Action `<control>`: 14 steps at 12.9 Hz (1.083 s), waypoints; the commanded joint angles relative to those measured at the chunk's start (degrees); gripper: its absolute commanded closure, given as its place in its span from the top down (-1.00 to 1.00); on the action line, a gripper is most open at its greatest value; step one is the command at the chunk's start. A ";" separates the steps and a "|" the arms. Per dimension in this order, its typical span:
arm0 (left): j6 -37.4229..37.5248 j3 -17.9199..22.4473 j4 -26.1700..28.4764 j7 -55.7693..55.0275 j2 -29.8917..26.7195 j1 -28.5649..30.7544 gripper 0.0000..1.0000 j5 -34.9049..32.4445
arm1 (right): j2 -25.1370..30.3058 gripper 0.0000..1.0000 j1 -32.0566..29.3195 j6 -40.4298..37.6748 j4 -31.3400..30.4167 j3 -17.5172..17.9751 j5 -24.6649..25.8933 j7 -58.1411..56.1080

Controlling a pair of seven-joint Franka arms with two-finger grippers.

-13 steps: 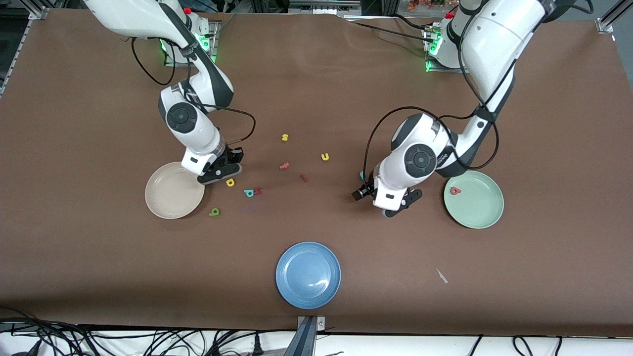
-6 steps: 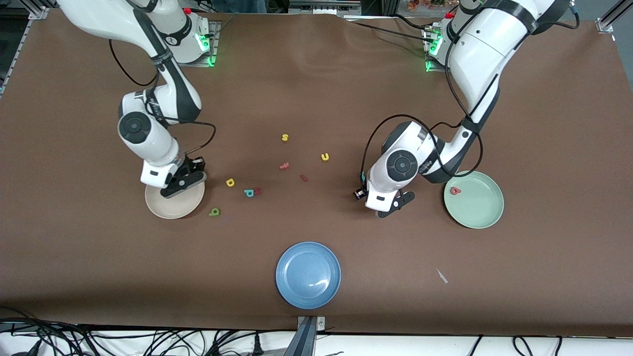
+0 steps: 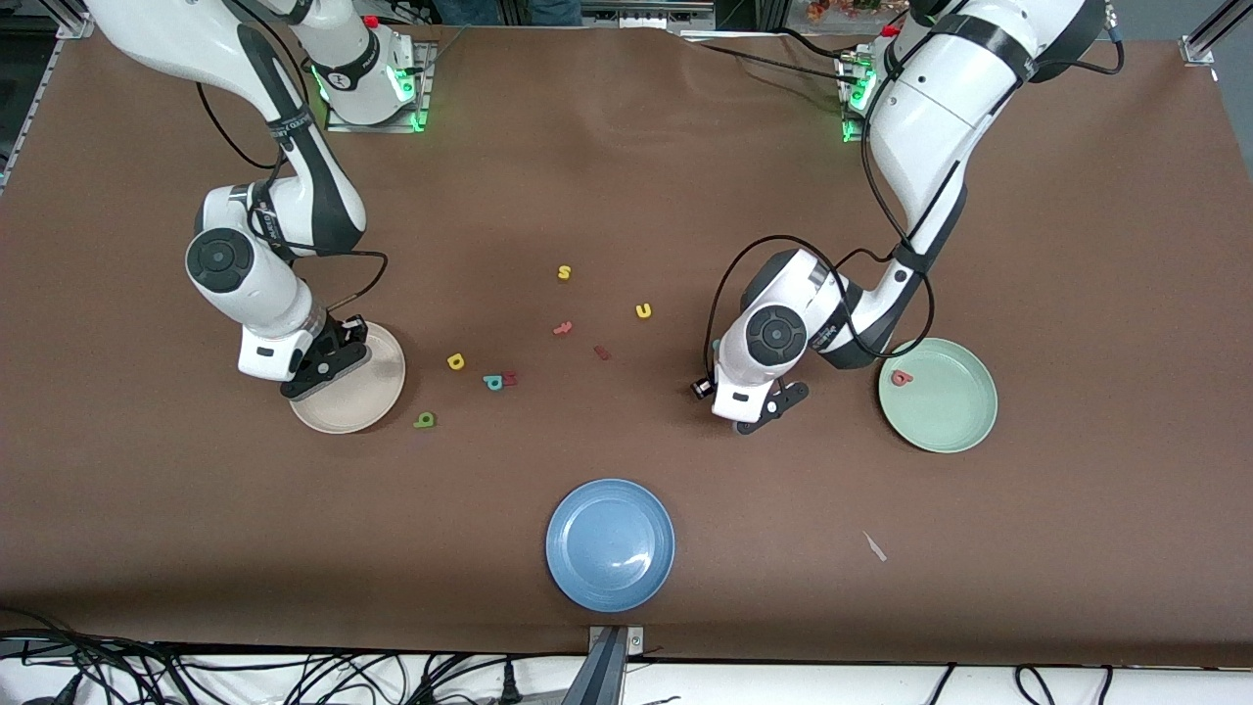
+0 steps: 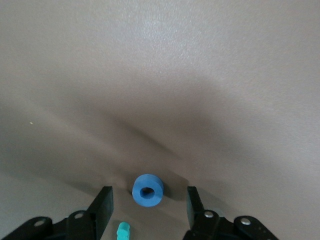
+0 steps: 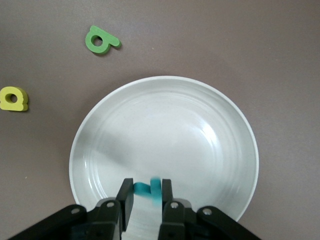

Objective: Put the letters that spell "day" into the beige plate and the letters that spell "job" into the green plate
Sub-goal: 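Drop the teal y on the white plate with the right gripper, then grasp the blue ring with the left gripper while the right gripper grasps the yellow a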

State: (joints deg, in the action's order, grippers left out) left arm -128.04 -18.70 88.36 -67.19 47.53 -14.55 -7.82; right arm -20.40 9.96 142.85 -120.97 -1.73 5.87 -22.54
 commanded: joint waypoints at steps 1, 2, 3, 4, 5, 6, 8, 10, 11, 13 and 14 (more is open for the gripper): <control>0.33 0.60 -1.79 -1.27 0.99 -1.01 0.25 -1.67 | 0.28 -0.09 0.06 -0.64 0.04 0.06 -0.33 -0.49; 0.33 0.60 -1.79 -1.27 1.08 -1.01 0.25 -1.67 | 0.10 -0.08 0.06 -0.64 0.04 0.15 -0.76 -0.40; 0.33 0.60 -1.79 -1.27 1.08 -1.01 0.19 -1.59 | -0.42 -0.08 0.06 -0.56 0.04 0.32 -2.42 -0.40; 0.33 0.60 -1.79 -1.27 1.08 -1.01 0.10 -1.50 | -1.03 -0.08 0.14 -0.38 0.12 1.37 -4.61 0.21; 0.42 0.60 -1.79 -1.27 1.08 -0.92 -0.03 -1.50 | -1.82 -0.08 0.14 -0.29 0.99 3.21 -6.38 2.91; 0.33 0.60 -1.79 -1.27 1.08 -0.92 -0.16 -1.50 | -3.31 -0.08 0.14 -0.21 2.39 5.49 -6.57 6.42; 0.42 0.60 -1.70 -1.27 1.08 -0.92 -0.36 -1.50 | -5.08 -0.08 0.41 -0.12 4.25 8.58 -6.22 14.24; 0.42 0.60 -1.70 -1.27 1.08 -0.83 -0.58 -1.50 | -5.26 -0.08 0.50 -0.12 4.25 10.34 -6.30 17.61; 0.42 0.60 -1.70 -1.27 0.99 -0.57 -0.73 -1.41 | -5.96 -0.08 0.50 0.14 4.25 10.87 -6.22 18.40; 1.03 0.51 -1.88 -1.19 0.03 0.05 -0.78 -1.50 | -7.88 -0.08 0.85 2.94 4.34 11.05 -6.13 18.50; 1.30 0.51 -1.96 -1.10 -1.37 1.18 -0.78 -1.32 | -8.77 -0.08 0.94 4.61 4.34 11.05 -6.04 18.50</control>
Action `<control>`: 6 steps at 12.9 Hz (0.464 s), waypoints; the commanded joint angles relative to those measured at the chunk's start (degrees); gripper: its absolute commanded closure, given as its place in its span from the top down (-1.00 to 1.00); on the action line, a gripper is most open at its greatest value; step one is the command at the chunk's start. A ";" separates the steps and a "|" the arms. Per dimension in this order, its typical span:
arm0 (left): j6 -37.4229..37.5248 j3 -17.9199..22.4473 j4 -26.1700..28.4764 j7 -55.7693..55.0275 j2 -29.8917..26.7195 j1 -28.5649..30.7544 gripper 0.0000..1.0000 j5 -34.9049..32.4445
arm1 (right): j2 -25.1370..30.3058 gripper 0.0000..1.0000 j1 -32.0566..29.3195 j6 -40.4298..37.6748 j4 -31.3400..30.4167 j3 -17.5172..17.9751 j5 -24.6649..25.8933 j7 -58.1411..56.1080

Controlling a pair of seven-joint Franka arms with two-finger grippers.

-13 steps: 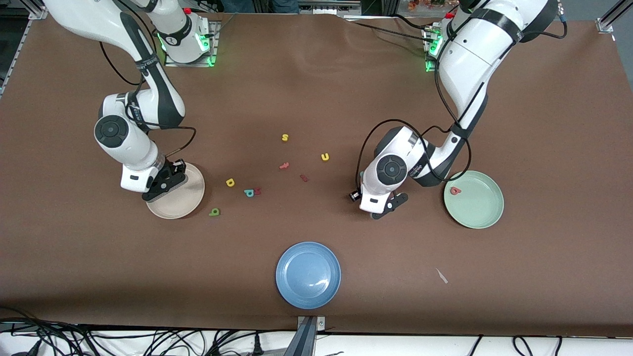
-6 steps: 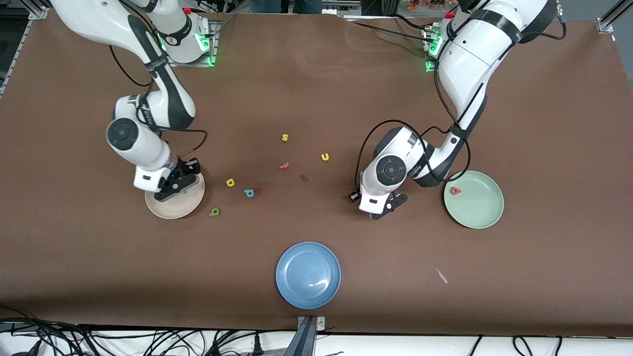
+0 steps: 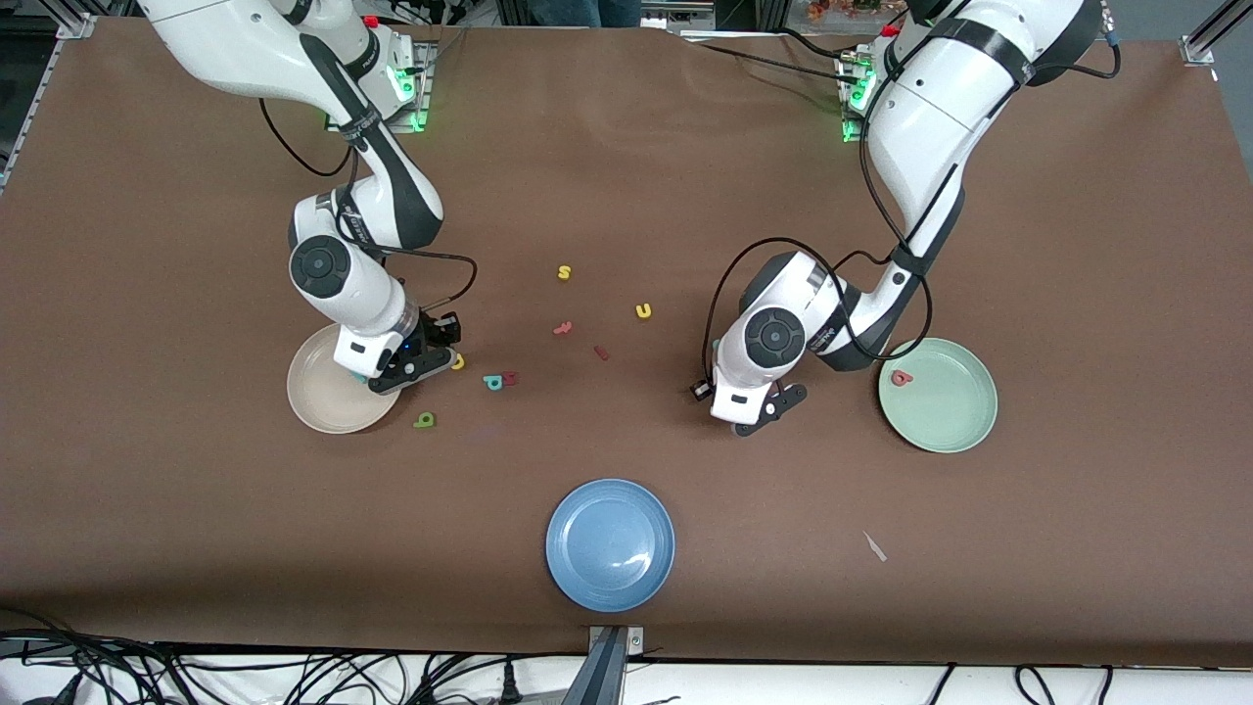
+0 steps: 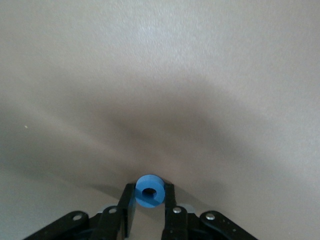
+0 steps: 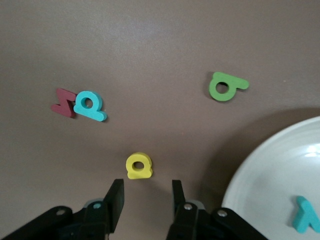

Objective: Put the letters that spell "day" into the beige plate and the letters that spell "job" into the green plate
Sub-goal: 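Grasp the blue ring with the left gripper while the right gripper grasps the yellow a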

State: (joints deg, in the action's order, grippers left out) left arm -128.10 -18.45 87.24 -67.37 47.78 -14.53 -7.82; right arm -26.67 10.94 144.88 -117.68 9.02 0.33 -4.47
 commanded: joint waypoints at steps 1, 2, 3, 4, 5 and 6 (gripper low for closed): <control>2.84 -0.09 -0.85 -0.74 -3.81 2.82 -0.78 -0.97 | -3.03 -0.08 0.13 3.65 1.05 0.30 -0.51 0.42; 6.07 -0.35 -0.85 -0.22 -6.53 4.40 -0.78 -0.88 | -3.13 -0.08 0.31 3.92 1.05 0.39 -0.51 0.42; 8.80 -0.62 -0.85 1.09 -9.00 6.25 -0.78 -0.70 | -3.48 -0.08 0.48 4.18 1.05 0.39 -0.51 0.42; 11.09 -0.62 -0.85 2.93 -10.85 8.09 -0.78 -0.35 | -3.48 -0.08 0.83 4.71 1.05 0.39 -0.59 0.42; 13.55 -0.62 -0.85 6.00 -12.43 10.29 -0.78 1.56 | -3.57 -0.08 1.01 4.80 0.96 0.39 -0.59 0.51; 15.75 -0.62 -0.85 10.20 -13.58 13.18 -0.78 3.32 | -3.65 -0.08 1.10 4.80 1.05 0.39 -0.59 0.86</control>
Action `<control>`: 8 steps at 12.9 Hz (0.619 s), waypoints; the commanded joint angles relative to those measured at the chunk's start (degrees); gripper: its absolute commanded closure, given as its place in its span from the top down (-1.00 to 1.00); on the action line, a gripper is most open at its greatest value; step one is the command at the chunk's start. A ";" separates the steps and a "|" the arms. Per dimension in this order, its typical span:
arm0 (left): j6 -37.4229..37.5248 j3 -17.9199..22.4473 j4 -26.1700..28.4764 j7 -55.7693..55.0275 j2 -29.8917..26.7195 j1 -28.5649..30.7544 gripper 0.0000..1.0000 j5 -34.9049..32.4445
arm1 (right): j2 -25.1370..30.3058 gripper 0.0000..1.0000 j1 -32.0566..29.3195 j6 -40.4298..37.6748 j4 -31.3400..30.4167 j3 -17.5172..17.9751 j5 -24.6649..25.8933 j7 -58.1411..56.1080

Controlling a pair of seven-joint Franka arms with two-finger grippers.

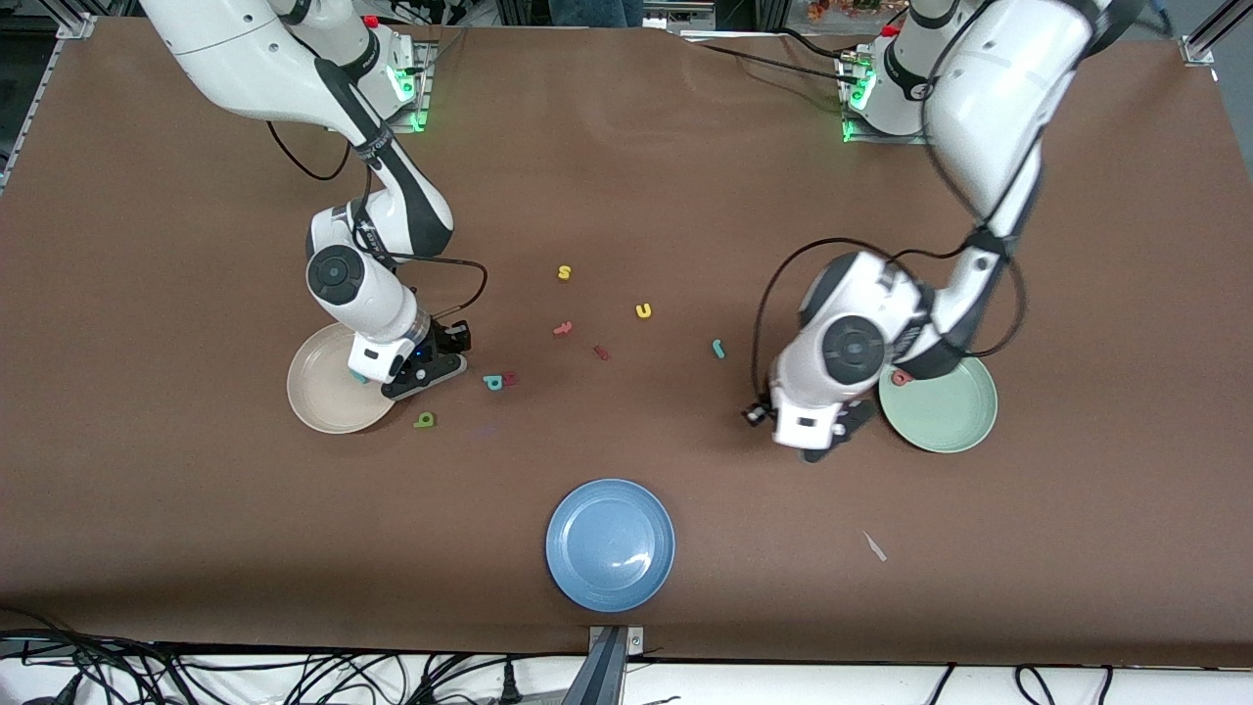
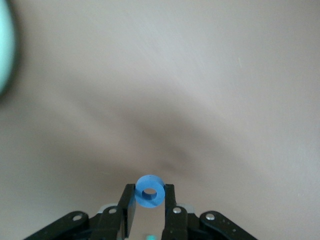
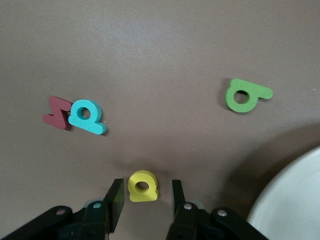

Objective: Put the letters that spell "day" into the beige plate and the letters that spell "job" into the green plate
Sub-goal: 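Grasp the blue ring with the left gripper while the right gripper grasps the yellow a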

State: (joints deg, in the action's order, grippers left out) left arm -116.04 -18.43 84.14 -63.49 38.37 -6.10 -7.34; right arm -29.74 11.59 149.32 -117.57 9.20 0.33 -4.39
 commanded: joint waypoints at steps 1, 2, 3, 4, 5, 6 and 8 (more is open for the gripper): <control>6.15 -0.56 2.51 11.15 -5.13 7.74 -0.78 3.47 | -0.67 -0.08 0.45 0.45 0.85 0.20 -0.51 0.88; 8.87 -0.56 2.43 15.81 -5.40 10.56 -0.78 3.48 | -0.67 -0.08 0.45 0.45 0.85 0.20 -0.51 0.88; 11.86 -0.47 2.69 21.68 -5.49 13.80 -0.78 3.30 | -0.84 -0.08 0.45 0.62 0.85 0.20 -0.42 0.88; 13.19 -0.38 3.13 27.05 -5.49 16.36 -0.78 2.78 | -1.02 -0.08 0.45 0.97 0.76 0.20 -0.42 0.88; 13.47 -0.21 3.74 31.71 -5.32 19.00 -0.78 2.69 | -1.11 -0.08 0.45 1.59 0.59 0.20 -0.33 0.88; 13.47 -0.03 4.70 35.59 -4.97 21.46 -0.78 2.51 | -1.37 -0.08 0.45 1.94 0.50 0.20 -0.33 0.88; 12.95 0.06 5.32 38.08 -1.56 23.15 -0.78 -1.85 | -1.55 -0.08 0.54 2.12 0.41 0.20 -0.33 0.88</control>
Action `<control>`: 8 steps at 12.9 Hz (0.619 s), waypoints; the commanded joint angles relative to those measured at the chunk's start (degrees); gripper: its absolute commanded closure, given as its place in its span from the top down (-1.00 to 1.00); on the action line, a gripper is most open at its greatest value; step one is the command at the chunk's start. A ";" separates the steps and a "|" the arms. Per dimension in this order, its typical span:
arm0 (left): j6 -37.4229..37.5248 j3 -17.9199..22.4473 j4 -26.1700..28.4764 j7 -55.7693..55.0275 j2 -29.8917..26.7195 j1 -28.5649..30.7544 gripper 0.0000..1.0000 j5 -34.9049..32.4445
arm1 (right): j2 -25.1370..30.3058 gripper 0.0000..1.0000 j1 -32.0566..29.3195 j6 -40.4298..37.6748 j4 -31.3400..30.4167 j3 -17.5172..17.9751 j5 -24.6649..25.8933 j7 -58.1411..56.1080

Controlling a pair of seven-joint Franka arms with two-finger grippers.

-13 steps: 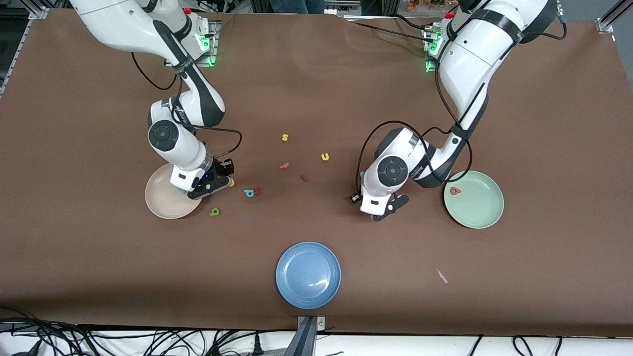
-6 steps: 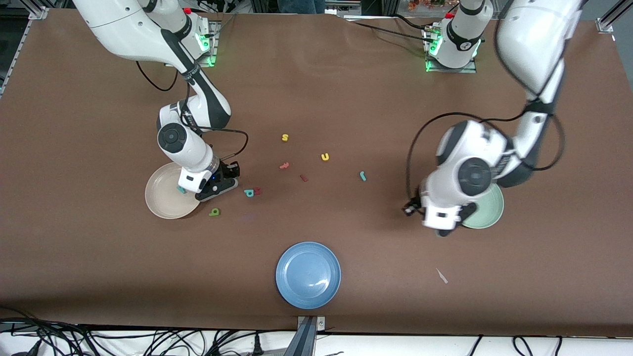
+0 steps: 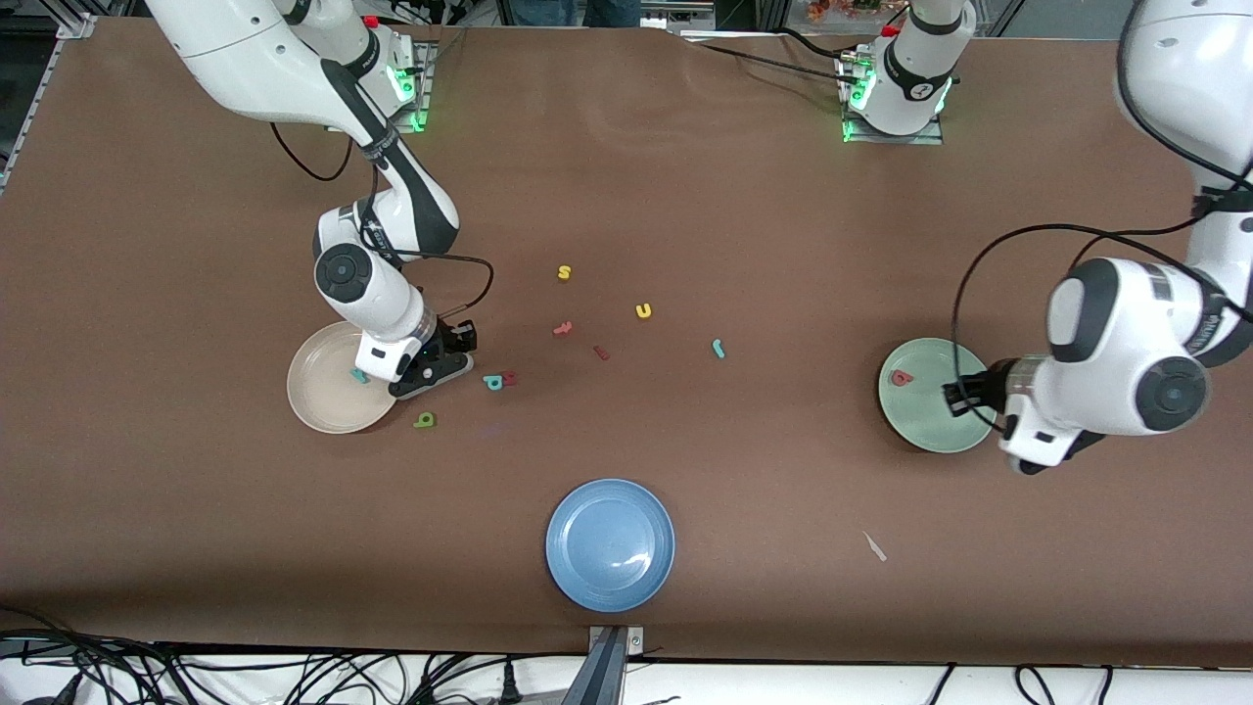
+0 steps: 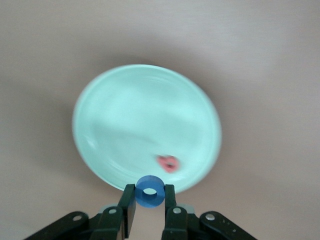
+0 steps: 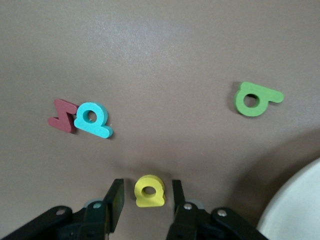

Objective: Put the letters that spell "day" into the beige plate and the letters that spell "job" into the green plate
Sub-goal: 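Drop the blue ring onto the green plate with the left gripper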

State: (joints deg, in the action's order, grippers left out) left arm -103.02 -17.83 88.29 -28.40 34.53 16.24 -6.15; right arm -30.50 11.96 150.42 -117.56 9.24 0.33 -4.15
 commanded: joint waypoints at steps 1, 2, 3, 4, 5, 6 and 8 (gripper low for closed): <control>-0.77 -0.62 1.27 2.91 4.38 0.73 -0.77 -6.56 | -0.88 -0.10 0.17 1.10 0.31 0.16 -0.33 0.63; -2.25 -0.62 1.53 2.83 5.53 0.81 -0.75 -7.12 | -1.14 -0.14 0.26 1.80 0.22 0.16 -0.33 0.63; -3.14 -0.62 2.14 2.82 6.15 0.90 -0.74 -7.21 | -1.23 -0.21 0.26 2.07 0.13 0.16 -0.33 0.55; -3.41 -0.62 2.93 2.82 6.33 1.07 -0.70 -7.56 | -1.23 -0.31 0.26 2.07 0.13 0.16 -0.24 0.54; -3.76 -0.62 3.20 2.82 6.33 1.60 -0.63 -7.56 | -1.23 -0.41 0.26 2.07 0.13 0.16 -0.24 0.20; -3.76 -0.62 3.20 2.82 6.33 1.69 -0.41 -7.47 | -1.23 -0.54 0.26 2.07 0.13 0.16 -0.24 -0.15; -3.59 -0.71 3.11 3.00 6.16 1.69 0.99 -7.13 | -1.06 -0.64 0.26 1.90 0.13 0.16 -0.24 -0.42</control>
State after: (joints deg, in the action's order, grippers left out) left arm -106.64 -18.11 90.81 -26.12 42.04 17.51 -11.92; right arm -31.02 12.03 151.53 -117.58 9.21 0.34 -4.18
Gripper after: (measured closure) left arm 0.709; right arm 0.727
